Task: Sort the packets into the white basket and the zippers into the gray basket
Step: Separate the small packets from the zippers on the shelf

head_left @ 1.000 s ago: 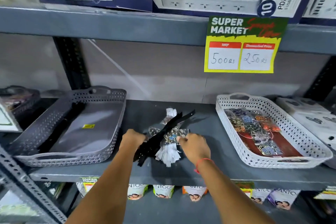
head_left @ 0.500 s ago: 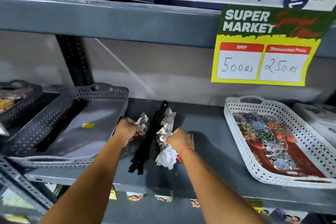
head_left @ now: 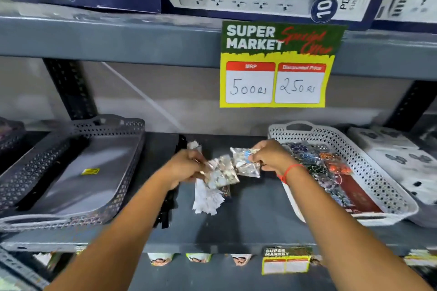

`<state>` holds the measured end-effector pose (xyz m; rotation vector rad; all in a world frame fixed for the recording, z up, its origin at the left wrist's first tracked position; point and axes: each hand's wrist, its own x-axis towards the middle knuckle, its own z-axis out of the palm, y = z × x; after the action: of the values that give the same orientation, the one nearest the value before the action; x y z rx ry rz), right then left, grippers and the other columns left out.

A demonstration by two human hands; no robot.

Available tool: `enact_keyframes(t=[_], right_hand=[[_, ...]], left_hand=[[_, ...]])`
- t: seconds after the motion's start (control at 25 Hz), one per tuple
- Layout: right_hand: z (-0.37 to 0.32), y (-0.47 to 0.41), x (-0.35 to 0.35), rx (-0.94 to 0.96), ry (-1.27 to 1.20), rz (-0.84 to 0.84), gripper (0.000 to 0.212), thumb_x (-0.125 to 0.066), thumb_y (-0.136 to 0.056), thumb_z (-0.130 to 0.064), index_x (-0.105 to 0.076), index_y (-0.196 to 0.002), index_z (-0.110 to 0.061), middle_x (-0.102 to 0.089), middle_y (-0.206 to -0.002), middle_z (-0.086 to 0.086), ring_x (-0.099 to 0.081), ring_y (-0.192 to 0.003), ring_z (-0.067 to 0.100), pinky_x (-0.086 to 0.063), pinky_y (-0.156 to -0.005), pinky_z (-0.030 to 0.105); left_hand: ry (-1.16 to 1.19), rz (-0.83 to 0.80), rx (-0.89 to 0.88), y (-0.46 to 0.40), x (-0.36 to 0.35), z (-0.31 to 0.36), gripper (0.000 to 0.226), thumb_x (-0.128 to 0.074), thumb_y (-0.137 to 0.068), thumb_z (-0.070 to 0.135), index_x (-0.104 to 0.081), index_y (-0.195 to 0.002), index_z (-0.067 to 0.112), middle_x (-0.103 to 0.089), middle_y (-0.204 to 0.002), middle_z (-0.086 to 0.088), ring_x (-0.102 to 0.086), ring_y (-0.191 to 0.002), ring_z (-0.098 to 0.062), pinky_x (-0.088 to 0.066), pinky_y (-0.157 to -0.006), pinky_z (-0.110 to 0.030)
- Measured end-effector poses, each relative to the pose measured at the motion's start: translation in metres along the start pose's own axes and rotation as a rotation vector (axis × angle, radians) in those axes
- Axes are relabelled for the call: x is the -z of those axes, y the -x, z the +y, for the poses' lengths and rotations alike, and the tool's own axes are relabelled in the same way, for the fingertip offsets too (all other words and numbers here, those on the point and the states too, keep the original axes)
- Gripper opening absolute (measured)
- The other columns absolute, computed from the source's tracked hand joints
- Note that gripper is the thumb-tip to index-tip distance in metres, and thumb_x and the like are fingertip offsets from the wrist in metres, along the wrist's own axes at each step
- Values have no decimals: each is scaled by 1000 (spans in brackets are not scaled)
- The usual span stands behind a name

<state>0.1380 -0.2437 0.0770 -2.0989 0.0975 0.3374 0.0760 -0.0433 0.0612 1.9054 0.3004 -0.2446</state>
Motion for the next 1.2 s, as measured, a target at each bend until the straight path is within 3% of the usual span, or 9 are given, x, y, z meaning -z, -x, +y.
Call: enact_keyframes(t=[0.16, 0.28, 0.4, 0.56, 0.72, 0.84, 0.96, 1.08, 1.2], right_hand=[[22, 16, 30, -1, 254, -11, 27, -63, -80, 7, -64, -106, 1, -57, -89, 10, -54, -82, 20, -41, -50, 18], [34, 22, 29, 0, 381, -52, 14, -64, -80, 3, -67, -92, -4, -57, -73, 4, -54, -64, 17, -42, -50, 20], [46, 19, 18, 2, 413, -83, 15, -65, -80, 2, -65, -90, -9, -57, -76, 5, -55, -67, 18, -44, -52, 22], [56, 11, 0, 4, 587, -148, 27, -60, -83, 2, -62, -109, 0, -66, -108, 18, -63, -99, 28, -54, -80, 35], [61, 8, -14, -19, 874, -127, 38, -50, -89, -4, -52, -126, 0, -58, -132, 19, -57, -119, 32, -48, -96, 36], [56, 7, -20, -9, 991, -29, 44, -49, -89, -4, -45, -133, -3, -53, -137, 18, -53, -125, 33, -46, -100, 39], [39, -5, -29, 179, 981, 37, 35, -48, -88, -3, -55, -122, -3, -59, -128, 19, -58, -116, 34, -50, -94, 41], [27, -21, -52, 346, 841, -170, 33, -58, -88, -13, -57, -119, -5, -59, -127, 18, -58, -114, 33, -48, -94, 38], [26, -40, -80, 321, 861, -343, 40, -58, -87, -13, -52, -125, -4, -51, -134, 19, -52, -119, 37, -45, -99, 40]], left_hand=[[-275, -110, -4, -9, -69, -14, 35, -46, -89, -2, -46, -62, 20, -50, -62, 2, -52, -48, -8, -40, -40, -15], [-419, -66, 65, -14, -63, -22, 38, -44, -91, -1, -43, -60, 21, -51, -67, -1, -55, -59, -17, -48, -52, -18], [-447, -64, 134, -14, -42, -24, 34, -46, -90, -2, -46, -62, 18, -61, -88, -14, -61, -79, -23, -48, -55, -19], [-532, -109, 146, -12, -56, -23, 33, -48, -89, -2, -48, -61, 15, -67, -113, -24, -69, -97, -30, -51, -54, -21], [-867, -74, 164, -14, -69, -30, 11, -52, -81, -6, -61, -86, -1, -70, -111, -20, -68, -104, -31, -56, -82, -35], [-1053, 28, 108, -19, -66, -32, 34, -53, -81, 2, -56, -115, 3, -61, -122, -15, -62, -110, -31, -53, -87, -38], [-947, 173, 14, -35, -42, -17, 16, -51, -85, 8, -58, -99, 7, -64, -114, -15, -63, -95, -29, -51, -78, -37], [-870, 338, -8, -68, -11, -4, 27, -44, -87, 7, -62, -106, 7, -65, -116, -15, -62, -104, -34, -50, -85, -39], [-1009, 187, -84, -100, 5, 5, 32, -46, -90, 15, -59, -118, 7, -60, -126, -12, -57, -115, -29, -47, -93, -34]])
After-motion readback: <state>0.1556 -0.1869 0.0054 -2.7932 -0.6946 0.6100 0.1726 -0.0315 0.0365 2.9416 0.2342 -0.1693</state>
